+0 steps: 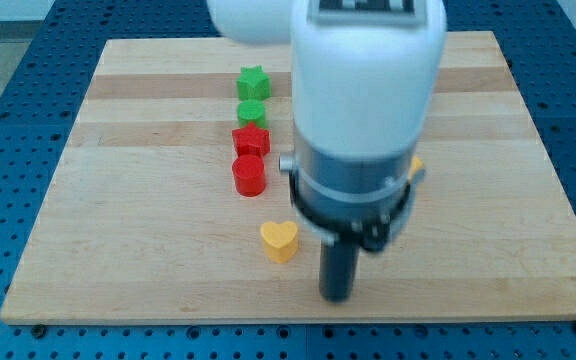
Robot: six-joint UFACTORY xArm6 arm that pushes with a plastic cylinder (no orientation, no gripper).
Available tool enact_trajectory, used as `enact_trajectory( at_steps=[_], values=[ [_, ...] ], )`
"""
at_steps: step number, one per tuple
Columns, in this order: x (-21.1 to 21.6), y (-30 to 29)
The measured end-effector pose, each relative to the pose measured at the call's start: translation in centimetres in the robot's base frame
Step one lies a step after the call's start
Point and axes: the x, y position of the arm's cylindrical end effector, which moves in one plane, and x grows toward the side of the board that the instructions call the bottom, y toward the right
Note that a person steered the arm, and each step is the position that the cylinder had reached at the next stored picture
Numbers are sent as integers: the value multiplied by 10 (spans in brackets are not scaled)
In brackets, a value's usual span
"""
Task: Slide the yellow heart to the yellow hexagon
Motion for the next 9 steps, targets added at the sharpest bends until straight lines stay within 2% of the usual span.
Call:
enact_trajectory(
  at_steps=[1,4,5,7,9],
  values=[
    [2,-8],
    [0,-129],
    [-11,-123],
    [-109,-48],
    [-158,3]
  ],
)
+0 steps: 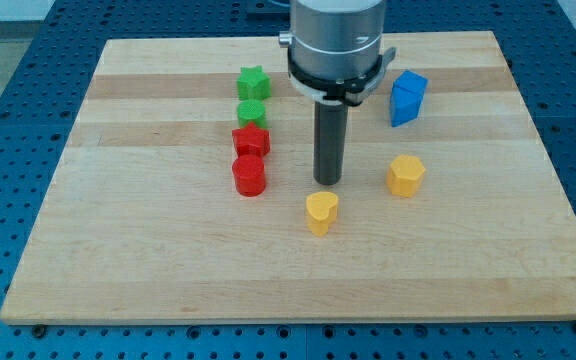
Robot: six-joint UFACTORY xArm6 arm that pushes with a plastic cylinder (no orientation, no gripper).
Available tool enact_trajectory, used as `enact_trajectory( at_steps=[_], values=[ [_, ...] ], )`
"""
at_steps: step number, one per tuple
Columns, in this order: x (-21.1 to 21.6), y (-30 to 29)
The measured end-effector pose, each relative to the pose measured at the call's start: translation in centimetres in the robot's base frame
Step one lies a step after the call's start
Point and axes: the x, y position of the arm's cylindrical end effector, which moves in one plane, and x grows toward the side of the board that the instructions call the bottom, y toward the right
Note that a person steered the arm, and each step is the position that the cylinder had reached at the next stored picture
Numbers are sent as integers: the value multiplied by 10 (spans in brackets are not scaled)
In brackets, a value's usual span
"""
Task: Slide the yellow heart to the yellow hexagon
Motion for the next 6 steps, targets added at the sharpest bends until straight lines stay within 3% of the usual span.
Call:
enact_trajectory(
  at_steps=[2,4,6],
  values=[
    [22,-9],
    [8,-10],
    [58,-48]
  ],
)
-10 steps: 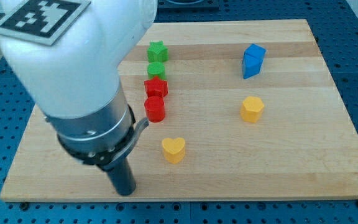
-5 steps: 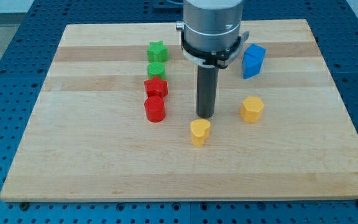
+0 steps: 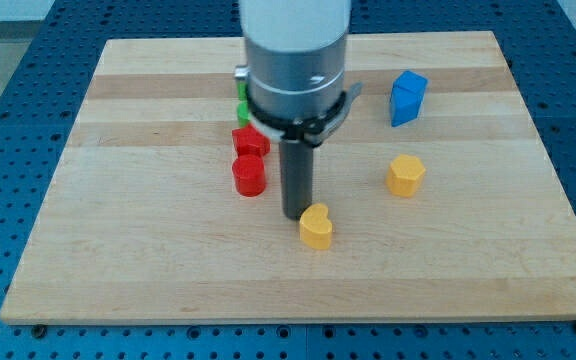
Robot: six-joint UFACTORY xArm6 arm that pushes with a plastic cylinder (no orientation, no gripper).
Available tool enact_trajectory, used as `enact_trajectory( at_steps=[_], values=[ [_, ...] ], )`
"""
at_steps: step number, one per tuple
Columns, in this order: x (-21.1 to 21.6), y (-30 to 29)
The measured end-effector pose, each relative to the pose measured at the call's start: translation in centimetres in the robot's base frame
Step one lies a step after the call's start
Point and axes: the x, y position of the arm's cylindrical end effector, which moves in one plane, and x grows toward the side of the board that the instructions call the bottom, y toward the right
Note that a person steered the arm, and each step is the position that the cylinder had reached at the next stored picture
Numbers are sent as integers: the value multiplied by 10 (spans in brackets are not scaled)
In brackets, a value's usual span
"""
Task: Slide the yellow heart to the yellow hexagon
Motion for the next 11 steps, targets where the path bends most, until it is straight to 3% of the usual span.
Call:
enact_trajectory(
  at_steps=[4,6,8,10,11],
  values=[
    [65,-22],
    [-37,48],
    [-38,47],
    [4,35],
    [-31,85]
  ],
)
